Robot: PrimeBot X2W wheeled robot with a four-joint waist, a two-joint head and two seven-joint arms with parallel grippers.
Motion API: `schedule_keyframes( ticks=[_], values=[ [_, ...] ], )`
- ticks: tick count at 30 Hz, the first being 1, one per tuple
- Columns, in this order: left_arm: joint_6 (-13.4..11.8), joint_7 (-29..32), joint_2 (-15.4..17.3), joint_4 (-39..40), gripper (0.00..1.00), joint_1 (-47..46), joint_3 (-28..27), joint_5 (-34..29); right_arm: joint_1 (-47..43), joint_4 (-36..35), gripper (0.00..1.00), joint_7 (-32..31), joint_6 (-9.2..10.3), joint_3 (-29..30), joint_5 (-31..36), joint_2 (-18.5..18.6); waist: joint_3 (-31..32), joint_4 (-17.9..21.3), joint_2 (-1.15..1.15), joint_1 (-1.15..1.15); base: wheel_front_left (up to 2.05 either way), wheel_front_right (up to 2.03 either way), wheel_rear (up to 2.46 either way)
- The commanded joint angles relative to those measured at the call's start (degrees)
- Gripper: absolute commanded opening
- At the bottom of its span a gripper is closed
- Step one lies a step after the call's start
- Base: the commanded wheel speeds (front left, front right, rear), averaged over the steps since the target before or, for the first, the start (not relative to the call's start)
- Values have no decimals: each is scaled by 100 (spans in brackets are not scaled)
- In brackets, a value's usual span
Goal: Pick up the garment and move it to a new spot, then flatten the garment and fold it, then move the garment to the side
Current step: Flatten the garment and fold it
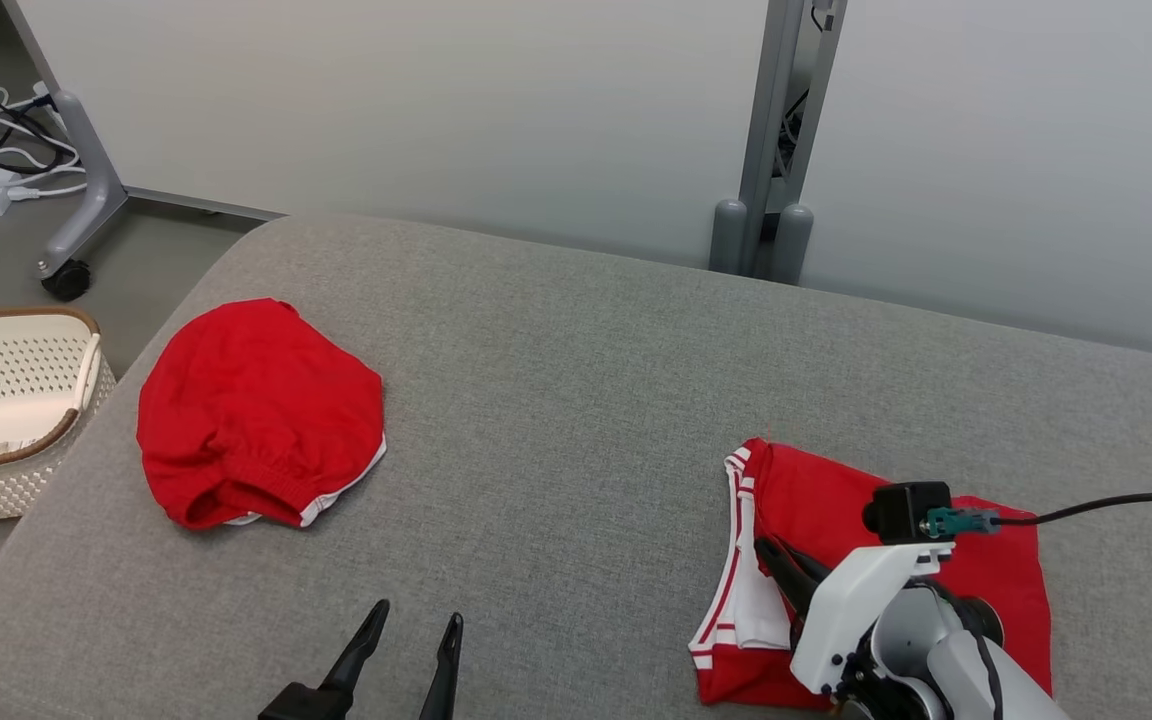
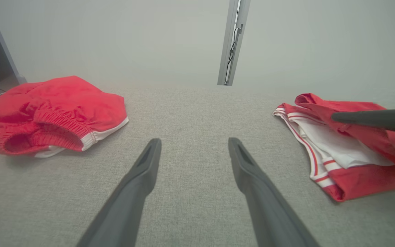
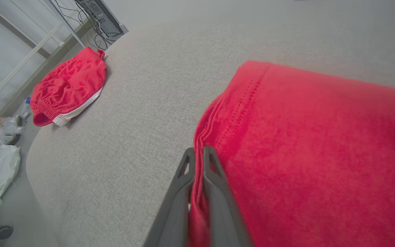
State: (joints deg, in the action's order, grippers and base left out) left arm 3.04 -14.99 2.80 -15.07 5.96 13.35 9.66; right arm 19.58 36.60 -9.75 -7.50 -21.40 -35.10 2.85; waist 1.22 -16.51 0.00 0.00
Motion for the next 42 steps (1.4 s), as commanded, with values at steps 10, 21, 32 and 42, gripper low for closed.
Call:
schedule_keyframes(
  ticks=[10,21,32,42],
  values=[
    [37,-19,21,-45,100,-104,-15,-21,340,763,0,379,2,-583,-624,16,-11,-87,0,0,0,0,0],
    [-41,-19,21,-40,100,-5,-99,-18,816,1052,100,1231,2,-930,-1405,28,70,176,0,0,0,0,0],
    [-210,-19,21,55,100,-34,-170,261,810,1122,100,2214,2,-727,-588,485,211,779,0,0,0,0,0],
    [-347,-19,22,83,100,-51,-164,349,-277,-49,100,2502,2,198,802,1014,312,1218,0,0,0,0,0]
  ],
)
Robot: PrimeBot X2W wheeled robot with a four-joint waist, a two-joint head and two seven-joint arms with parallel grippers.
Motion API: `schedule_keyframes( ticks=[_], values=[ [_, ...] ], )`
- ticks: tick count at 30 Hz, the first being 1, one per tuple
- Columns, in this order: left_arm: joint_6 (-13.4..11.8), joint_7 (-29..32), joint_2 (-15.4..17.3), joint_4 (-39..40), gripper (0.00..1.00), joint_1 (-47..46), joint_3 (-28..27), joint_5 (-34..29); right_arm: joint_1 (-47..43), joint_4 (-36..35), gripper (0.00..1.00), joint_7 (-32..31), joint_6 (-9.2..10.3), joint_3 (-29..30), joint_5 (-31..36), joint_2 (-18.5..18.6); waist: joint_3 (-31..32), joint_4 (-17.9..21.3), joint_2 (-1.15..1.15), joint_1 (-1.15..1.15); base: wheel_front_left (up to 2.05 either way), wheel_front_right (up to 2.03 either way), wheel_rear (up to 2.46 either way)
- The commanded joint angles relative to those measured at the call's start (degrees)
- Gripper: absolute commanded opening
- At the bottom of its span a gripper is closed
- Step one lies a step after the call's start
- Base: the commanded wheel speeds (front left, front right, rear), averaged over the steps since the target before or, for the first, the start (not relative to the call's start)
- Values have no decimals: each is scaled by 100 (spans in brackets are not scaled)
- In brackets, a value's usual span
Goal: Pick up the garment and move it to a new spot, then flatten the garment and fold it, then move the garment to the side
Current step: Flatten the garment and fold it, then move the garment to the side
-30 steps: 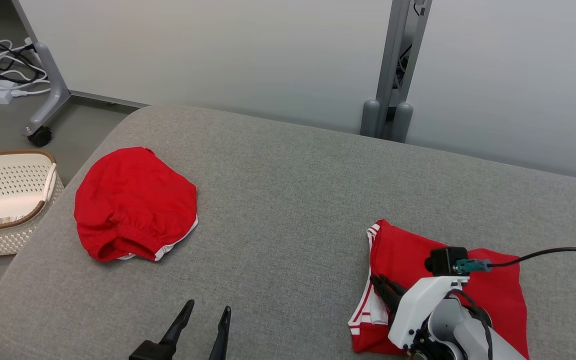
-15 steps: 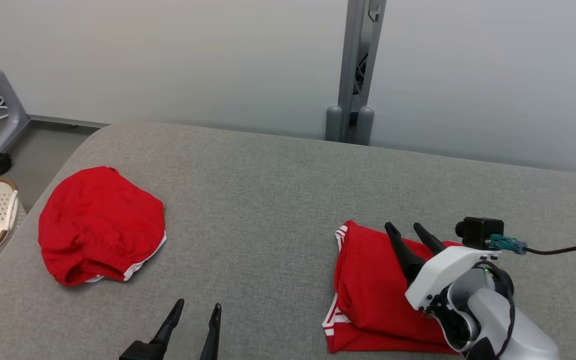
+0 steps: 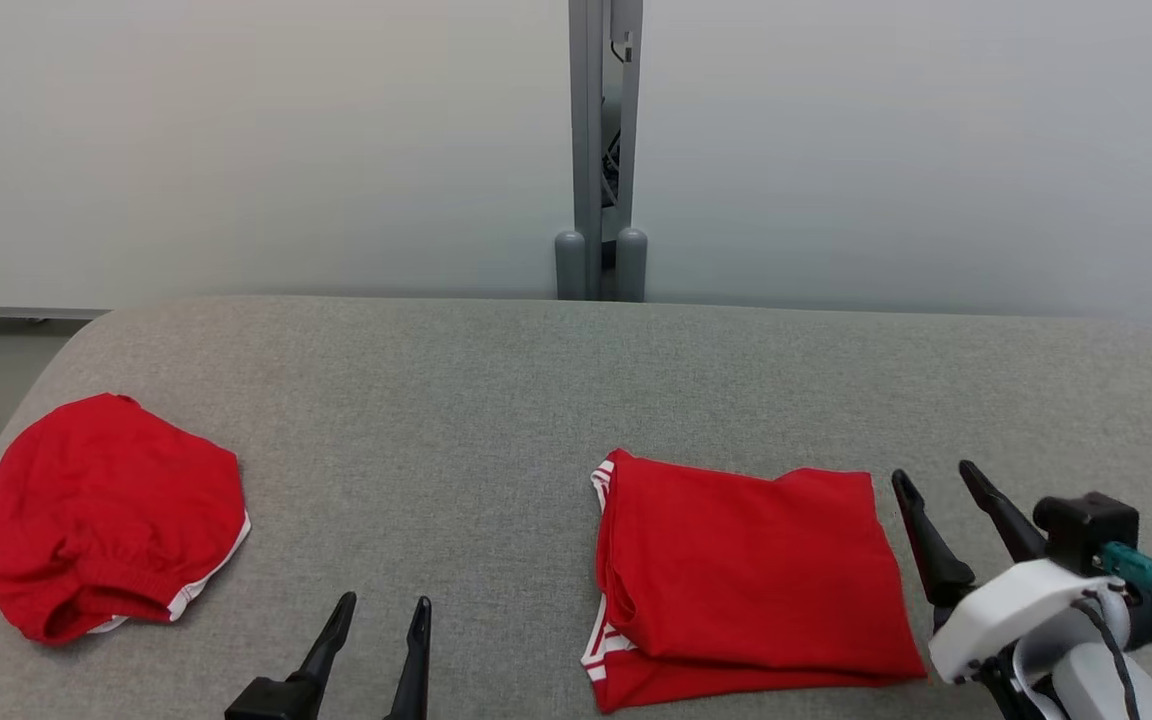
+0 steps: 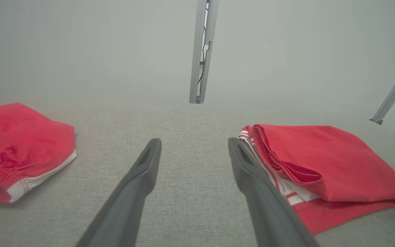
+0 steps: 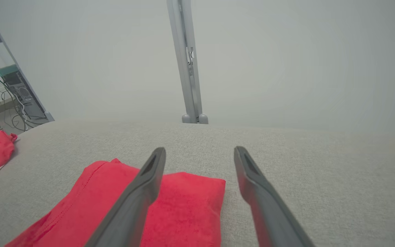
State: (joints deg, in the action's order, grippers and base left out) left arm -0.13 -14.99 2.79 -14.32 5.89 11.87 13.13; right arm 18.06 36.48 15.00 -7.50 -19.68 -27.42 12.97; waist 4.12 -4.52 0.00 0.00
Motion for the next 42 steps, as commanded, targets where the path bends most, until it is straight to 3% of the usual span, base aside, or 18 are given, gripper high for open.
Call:
schedule_keyframes(
  ticks=[1,7,16,36,42],
  values=[
    [-35,-19,23,10,100,-43,-20,8,-294,-223,100,28,2,194,198,-23,41,38,0,0,0,0,0],
    [-56,-19,23,13,100,17,-17,31,-1155,-1103,100,29,2,932,934,-218,193,107,0,0,0,0,0],
    [-103,-19,23,57,100,126,53,34,-2128,-1852,100,30,2,1250,1261,-394,357,131,0,0,0,0,0],
    [-29,-19,22,123,100,199,33,-111,-2311,-1889,100,31,2,1339,1153,-586,313,126,0,0,0,0,0],
    [20,-19,22,115,100,96,71,-152,-1949,-1506,100,31,2,1264,332,-682,142,0,0,0,0,0,0]
  ],
)
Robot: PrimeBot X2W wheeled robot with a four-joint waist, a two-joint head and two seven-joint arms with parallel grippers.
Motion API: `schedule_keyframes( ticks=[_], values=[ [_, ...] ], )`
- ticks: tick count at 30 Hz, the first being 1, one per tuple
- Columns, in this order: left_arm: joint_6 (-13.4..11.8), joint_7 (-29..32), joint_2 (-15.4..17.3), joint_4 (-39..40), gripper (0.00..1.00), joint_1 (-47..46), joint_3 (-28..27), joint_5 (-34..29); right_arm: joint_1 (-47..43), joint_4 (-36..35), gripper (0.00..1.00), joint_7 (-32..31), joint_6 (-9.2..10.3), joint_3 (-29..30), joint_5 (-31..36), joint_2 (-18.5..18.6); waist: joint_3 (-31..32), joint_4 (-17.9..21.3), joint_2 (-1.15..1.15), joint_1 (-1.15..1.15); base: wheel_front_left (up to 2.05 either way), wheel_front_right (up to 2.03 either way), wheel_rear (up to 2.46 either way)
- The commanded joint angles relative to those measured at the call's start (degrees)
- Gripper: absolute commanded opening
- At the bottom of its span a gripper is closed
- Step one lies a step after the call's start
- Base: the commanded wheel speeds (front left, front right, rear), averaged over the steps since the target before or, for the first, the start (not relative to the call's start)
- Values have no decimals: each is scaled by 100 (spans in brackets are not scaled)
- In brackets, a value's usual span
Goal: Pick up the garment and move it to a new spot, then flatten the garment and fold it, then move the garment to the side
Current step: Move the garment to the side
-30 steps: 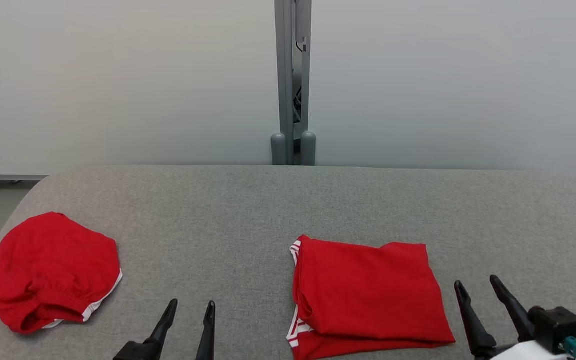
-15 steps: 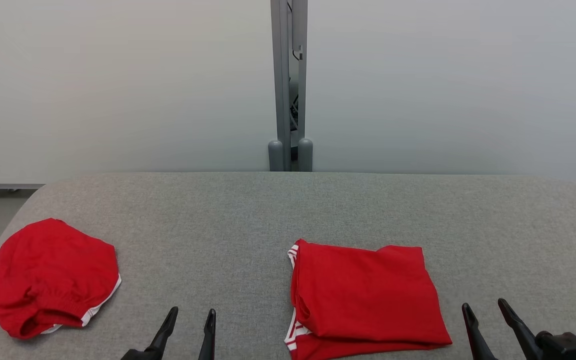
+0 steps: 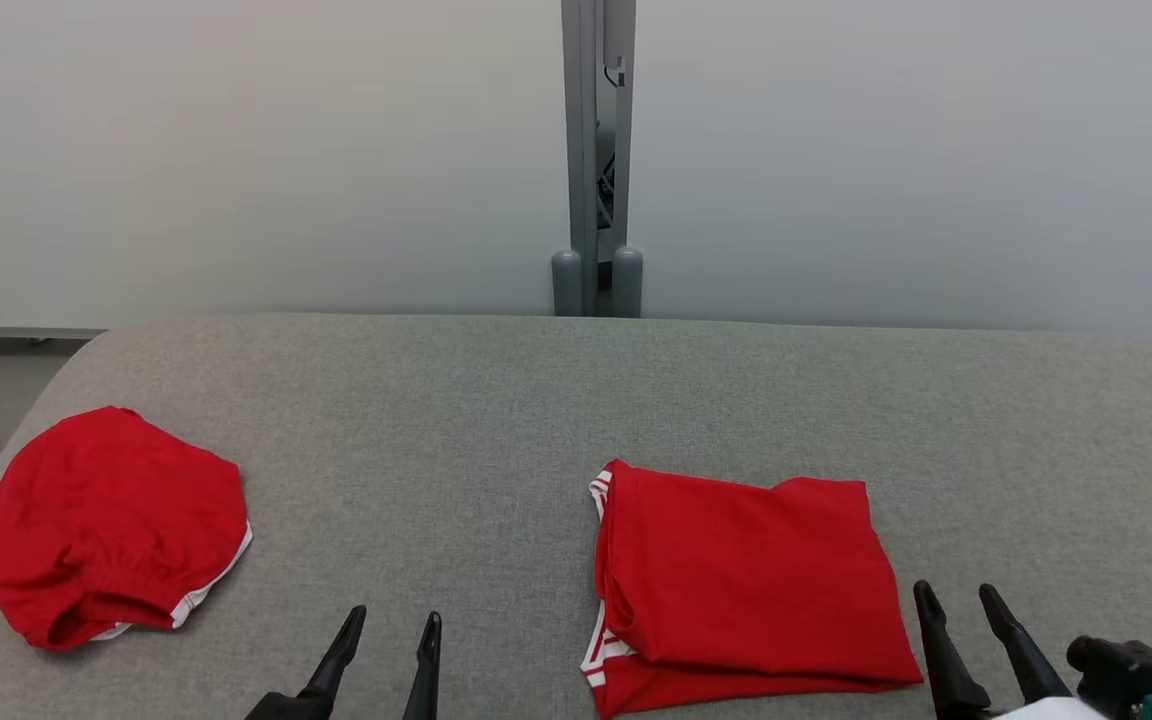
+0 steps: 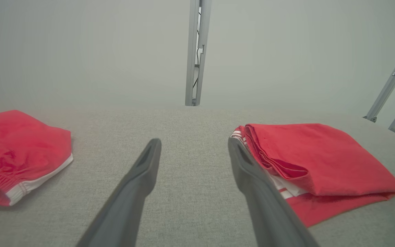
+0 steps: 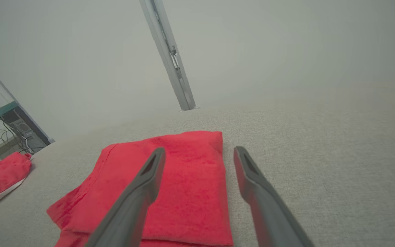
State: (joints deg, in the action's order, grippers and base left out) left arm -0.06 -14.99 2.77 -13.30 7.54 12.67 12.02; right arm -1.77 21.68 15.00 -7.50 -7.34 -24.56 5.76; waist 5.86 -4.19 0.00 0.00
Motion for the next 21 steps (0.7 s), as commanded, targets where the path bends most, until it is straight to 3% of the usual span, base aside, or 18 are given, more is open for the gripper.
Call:
schedule_keyframes(
  ticks=[1,11,21],
  values=[
    [14,-19,24,9,100,-88,2,-41,115,94,100,31,2,29,-112,50,-69,-65,0,0,0,0,0],
    [82,-19,25,-10,100,-254,55,-99,1139,1388,100,-15,2,-428,-1367,310,-525,-378,0,0,0,0,0],
    [123,-19,24,5,100,-501,89,-106,1798,2058,100,-398,2,-1117,-2495,751,-976,-594,0,0,0,0,0]
  ],
)
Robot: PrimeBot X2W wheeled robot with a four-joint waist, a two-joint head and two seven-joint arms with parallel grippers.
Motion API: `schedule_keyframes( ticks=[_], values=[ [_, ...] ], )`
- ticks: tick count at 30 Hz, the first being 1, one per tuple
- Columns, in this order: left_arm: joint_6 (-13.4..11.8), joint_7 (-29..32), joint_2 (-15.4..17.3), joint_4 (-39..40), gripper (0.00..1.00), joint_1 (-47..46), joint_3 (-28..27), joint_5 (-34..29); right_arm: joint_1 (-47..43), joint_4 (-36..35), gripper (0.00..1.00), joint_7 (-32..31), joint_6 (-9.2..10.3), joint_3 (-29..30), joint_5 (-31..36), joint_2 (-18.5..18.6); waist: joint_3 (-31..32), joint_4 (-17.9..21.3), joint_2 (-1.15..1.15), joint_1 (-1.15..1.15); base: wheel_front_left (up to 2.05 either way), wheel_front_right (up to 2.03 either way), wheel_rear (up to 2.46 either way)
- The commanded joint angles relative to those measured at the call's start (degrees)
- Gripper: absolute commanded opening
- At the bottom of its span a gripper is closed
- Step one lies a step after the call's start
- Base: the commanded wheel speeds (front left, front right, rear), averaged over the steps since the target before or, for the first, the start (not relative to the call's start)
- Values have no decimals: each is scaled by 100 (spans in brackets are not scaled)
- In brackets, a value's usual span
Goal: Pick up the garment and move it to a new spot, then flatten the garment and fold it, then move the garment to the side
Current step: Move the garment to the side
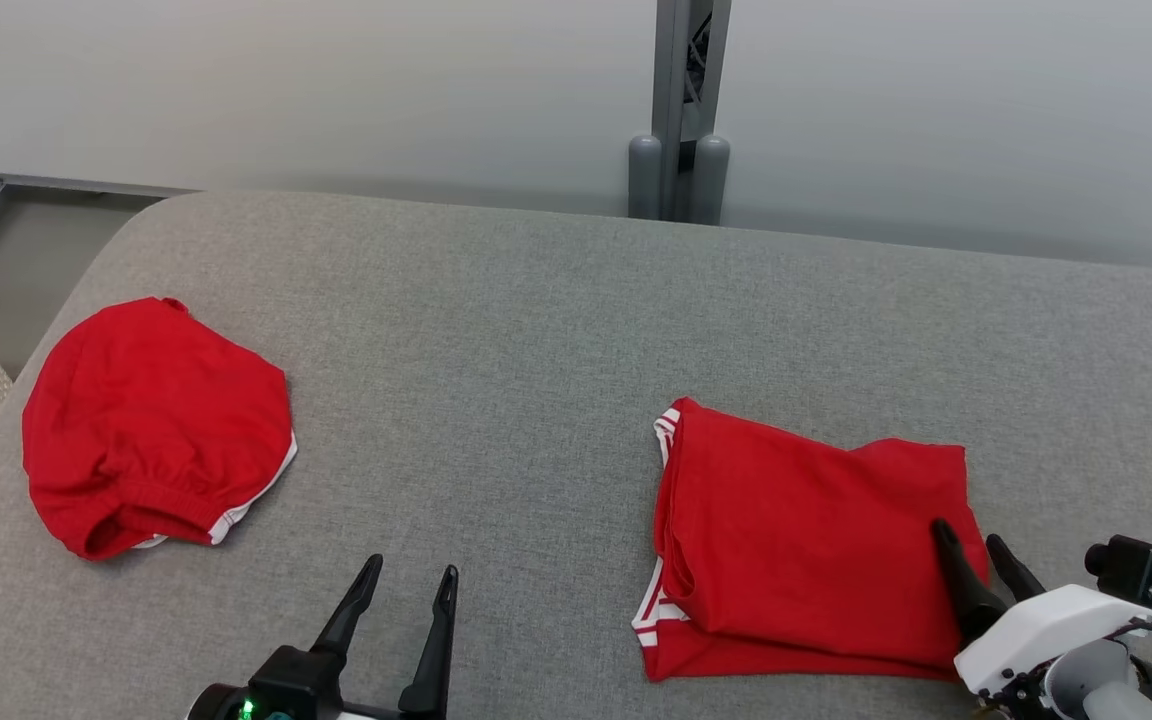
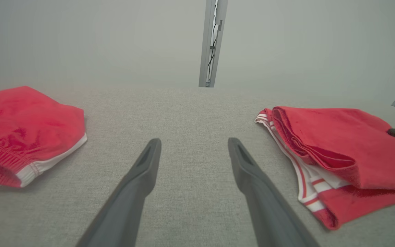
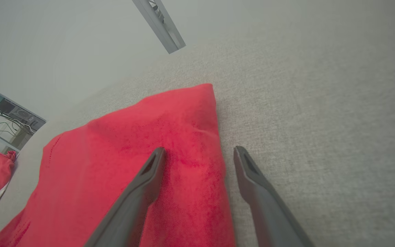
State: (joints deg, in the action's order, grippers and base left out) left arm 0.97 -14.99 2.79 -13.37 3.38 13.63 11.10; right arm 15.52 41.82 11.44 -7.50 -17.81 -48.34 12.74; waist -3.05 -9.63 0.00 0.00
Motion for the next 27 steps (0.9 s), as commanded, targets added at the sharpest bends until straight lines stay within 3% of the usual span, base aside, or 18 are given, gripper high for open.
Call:
schedule_keyframes(
  ticks=[1,3,5,6,7,8,9,10,21,27],
  values=[
    [15,-19,24,4,100,-100,-7,-10,95,86,100,-97,2,-141,-212,85,-103,-53,0,0,0,0,0],
    [9,-19,21,6,100,-129,-2,-4,147,123,100,-181,2,-305,-379,141,-149,-57,0,0,0,0,0],
    [1,-19,22,9,100,-158,-1,5,194,156,80,-264,2,-509,-469,205,-192,-57,0,0,0,0,0],
    [1,-19,22,9,100,-158,-1,5,194,156,80,-264,2,-509,-469,205,-192,-57,0,0,0,0,0],
    [2,-19,23,13,100,-172,-2,12,212,180,53,-256,2,-607,-511,233,-210,-55,0,0,0,0,0],
    [2,-19,23,15,100,-185,-6,18,237,200,38,-249,2,-689,-547,258,-228,-48,0,0,0,0,0],
    [2,-19,23,22,100,-195,-14,17,275,214,10,-216,2,-767,-566,291,-249,-37,0,0,0,0,0],
    [3,-19,23,26,100,-205,-25,10,313,225,0,-173,2,-834,-593,321,-268,-25,0,0,0,0,0],
    [45,-19,22,119,100,-318,-80,-55,963,335,0,338,2,-1500,-372,578,-457,288,0,0,0,0,0],
    [91,-19,24,225,100,-399,-127,-142,1293,275,0,391,2,-1478,-36,566,-531,643,0,0,0,0,0]
  ],
)
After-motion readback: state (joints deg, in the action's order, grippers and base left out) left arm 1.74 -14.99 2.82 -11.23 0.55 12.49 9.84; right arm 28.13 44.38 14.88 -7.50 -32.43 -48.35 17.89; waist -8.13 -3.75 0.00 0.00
